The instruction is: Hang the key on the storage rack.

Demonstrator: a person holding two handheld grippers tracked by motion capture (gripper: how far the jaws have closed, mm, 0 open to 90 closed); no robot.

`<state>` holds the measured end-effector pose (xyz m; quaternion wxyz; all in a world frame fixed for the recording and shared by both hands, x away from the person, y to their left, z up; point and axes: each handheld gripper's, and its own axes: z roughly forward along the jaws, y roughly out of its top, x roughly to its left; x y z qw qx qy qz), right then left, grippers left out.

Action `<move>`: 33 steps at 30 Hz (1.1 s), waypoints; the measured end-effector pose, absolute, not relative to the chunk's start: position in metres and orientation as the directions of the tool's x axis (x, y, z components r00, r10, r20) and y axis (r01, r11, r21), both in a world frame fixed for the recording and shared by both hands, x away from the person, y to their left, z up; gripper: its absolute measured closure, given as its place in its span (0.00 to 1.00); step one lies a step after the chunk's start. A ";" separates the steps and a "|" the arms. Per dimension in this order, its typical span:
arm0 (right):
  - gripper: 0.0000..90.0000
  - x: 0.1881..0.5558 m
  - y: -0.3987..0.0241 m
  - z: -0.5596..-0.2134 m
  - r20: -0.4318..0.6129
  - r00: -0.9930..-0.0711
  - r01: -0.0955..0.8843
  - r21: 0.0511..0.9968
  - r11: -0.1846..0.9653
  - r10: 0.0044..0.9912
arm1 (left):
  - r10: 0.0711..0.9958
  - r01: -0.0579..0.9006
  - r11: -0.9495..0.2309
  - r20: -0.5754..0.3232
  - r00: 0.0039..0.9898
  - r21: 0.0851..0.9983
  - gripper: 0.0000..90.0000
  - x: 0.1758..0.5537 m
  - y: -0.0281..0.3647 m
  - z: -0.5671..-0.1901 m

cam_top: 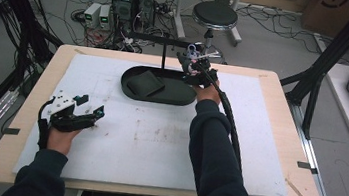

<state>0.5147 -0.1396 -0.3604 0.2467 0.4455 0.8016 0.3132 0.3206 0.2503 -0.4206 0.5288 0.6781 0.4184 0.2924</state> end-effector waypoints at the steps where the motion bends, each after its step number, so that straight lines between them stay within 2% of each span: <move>1: 0.37 0.515 -0.139 -0.361 -0.116 -0.474 0.555 0.730 0.399 0.873 | 0.876 0.258 -0.091 -0.046 0.480 0.962 0.29 0.321 0.250 -0.421; 2: 0.33 0.516 -0.138 -0.362 -0.110 -0.470 0.551 0.738 0.389 0.876 | 0.875 0.258 -0.090 -0.047 0.481 0.962 0.29 0.321 0.250 -0.421; 4: 0.31 0.516 -0.138 -0.361 -0.099 -0.466 0.547 0.749 0.374 0.879 | 0.876 0.259 -0.089 -0.048 0.480 0.962 0.29 0.321 0.250 -0.421; 12: 0.31 0.505 -0.157 -0.344 -0.087 -0.494 0.524 0.764 0.376 0.865 | 0.872 0.256 -0.082 -0.055 0.486 0.963 0.29 0.322 0.249 -0.422; 17: 0.26 0.488 -0.178 -0.324 -0.056 -0.607 0.539 0.704 0.463 0.793 | 0.869 0.254 -0.075 -0.061 0.491 0.964 0.29 0.323 0.248 -0.422; 18: 0.26 0.481 -0.181 -0.321 -0.077 -0.618 0.526 0.700 0.484 0.782 | 0.869 0.255 -0.076 -0.061 0.491 0.964 0.29 0.324 0.248 -0.422; 20: 0.28 0.463 -0.194 -0.317 -0.131 -0.629 0.438 0.754 0.489 0.766 | 0.871 0.257 -0.069 -0.067 0.486 0.964 0.29 0.324 0.248 -0.422; 22: 0.28 0.452 -0.206 -0.314 -0.124 -0.623 0.429 0.771 0.470 0.773 | 0.873 0.257 -0.062 -0.072 0.483 0.965 0.29 0.325 0.248 -0.422; 27: 0.24 0.417 -0.244 -0.322 -0.114 -0.595 0.422 0.798 0.430 0.795 | 0.871 0.261 -0.064 -0.074 0.486 0.963 0.29 0.329 0.243 -0.422; 33: 0.24 0.378 -0.274 -0.358 -0.147 -0.571 0.395 0.813 0.428 0.808 | 0.866 0.260 -0.062 -0.078 0.494 0.964 0.29 0.329 0.238 -0.422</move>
